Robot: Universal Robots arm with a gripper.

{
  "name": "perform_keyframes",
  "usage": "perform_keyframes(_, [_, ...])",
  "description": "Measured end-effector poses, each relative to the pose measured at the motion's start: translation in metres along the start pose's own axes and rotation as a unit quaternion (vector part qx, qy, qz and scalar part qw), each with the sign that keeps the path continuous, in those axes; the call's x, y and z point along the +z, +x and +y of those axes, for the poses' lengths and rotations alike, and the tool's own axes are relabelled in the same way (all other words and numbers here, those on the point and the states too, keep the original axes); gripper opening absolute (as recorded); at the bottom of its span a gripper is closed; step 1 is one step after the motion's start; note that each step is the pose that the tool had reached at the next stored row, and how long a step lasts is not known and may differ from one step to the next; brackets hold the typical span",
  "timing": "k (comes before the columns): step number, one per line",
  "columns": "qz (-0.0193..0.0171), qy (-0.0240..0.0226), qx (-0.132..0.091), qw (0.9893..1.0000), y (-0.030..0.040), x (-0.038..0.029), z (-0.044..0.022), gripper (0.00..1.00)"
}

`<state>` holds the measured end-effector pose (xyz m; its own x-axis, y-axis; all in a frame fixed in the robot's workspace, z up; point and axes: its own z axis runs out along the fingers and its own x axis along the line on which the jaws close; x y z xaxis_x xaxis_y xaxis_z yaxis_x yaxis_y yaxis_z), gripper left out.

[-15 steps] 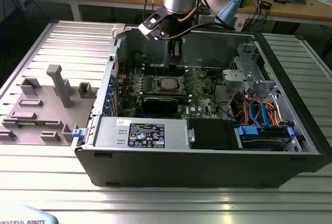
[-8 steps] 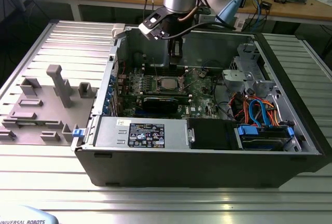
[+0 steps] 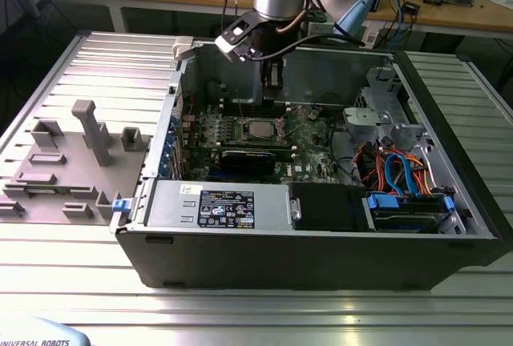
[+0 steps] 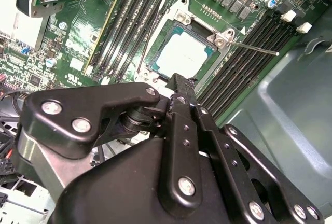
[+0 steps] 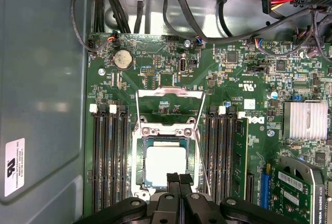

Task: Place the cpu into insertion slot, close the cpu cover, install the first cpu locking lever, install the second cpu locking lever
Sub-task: 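Close the cpu cover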

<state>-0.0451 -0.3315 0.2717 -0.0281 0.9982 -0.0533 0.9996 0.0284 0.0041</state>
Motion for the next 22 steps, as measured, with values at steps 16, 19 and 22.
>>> perform_keyframes(16, [0.0001, 0.0000, 0.000, 1.0000, -0.0004, -0.0072, 0.0000, 0.11])
perform_keyframes(19, [-0.0001, 0.0001, 0.000, 1.0000, -0.0005, -0.0074, 0.0000, 0.11])
perform_keyframes(22, [-0.0001, 0.0001, 0.000, 1.0000, -0.0005, -0.0075, 0.0002, 0.11])
